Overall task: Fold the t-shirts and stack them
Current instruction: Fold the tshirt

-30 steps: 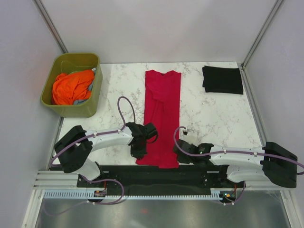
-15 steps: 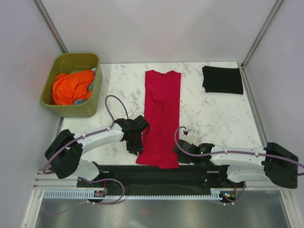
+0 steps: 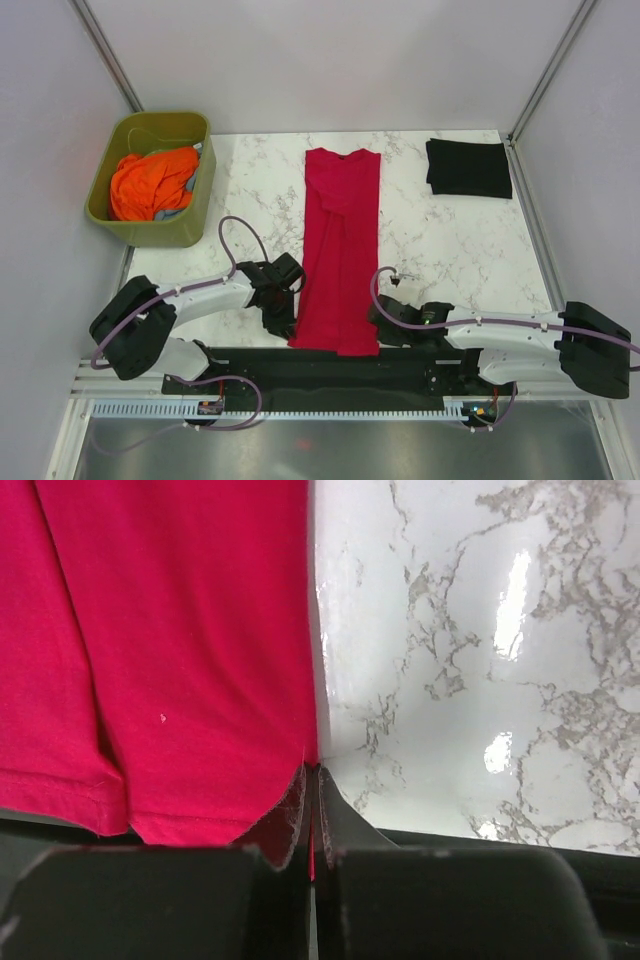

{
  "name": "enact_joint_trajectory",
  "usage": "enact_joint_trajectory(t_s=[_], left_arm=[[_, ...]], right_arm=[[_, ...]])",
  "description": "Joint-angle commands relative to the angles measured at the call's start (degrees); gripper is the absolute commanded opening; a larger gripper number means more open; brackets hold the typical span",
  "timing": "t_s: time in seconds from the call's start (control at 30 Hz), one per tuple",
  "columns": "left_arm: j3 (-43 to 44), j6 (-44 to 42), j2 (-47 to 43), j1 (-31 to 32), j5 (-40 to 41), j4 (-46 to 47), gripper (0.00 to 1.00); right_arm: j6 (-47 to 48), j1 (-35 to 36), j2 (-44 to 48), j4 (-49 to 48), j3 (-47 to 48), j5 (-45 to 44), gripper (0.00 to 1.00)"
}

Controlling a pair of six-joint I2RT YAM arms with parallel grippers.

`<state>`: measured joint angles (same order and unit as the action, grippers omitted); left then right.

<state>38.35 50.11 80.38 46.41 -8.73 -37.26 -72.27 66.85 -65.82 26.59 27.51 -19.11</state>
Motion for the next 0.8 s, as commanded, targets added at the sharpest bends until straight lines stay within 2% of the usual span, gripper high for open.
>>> enact_joint_trajectory(t_s=[0.0, 0.07, 0.1, 0.2, 0.4, 0.77], left_arm=[[-1.17, -1.24, -0.4, 0.6, -2.08, 3.24, 0.23], [-0.99, -1.06, -0.66, 0.96, -2.08, 3.33, 0.24], [-0.82, -1.06, -0.92, 0.96, -2.08, 3.24, 0.28], [-0.47, -1.5, -3.38, 0.96, -1.03, 2.45, 0.36], [-0.2, -2.29, -5.23, 0.96, -0.84, 0.95, 0.39], [-4.68, -1.33, -6.82, 1.14, -2.69, 4.73, 0.42]], right_arm=[[-1.47, -0.14, 2.36, 2.76, -0.61, -0.49, 0.0], [-1.12, -0.23, 3.15, 3.46, 0.44, 0.3, 0.04], [-1.21, -0.14, 4.03, 4.08, 1.05, 0.39, 0.13], [-0.94, -0.14, 5.26, 6.28, 4.04, 1.09, 0.25], [-2.95, 0.12, 5.79, 3.56, 1.69, 6.89, 0.35], [-6.74, 2.23, 5.71, 0.4, -2.81, 7.86, 0.47]])
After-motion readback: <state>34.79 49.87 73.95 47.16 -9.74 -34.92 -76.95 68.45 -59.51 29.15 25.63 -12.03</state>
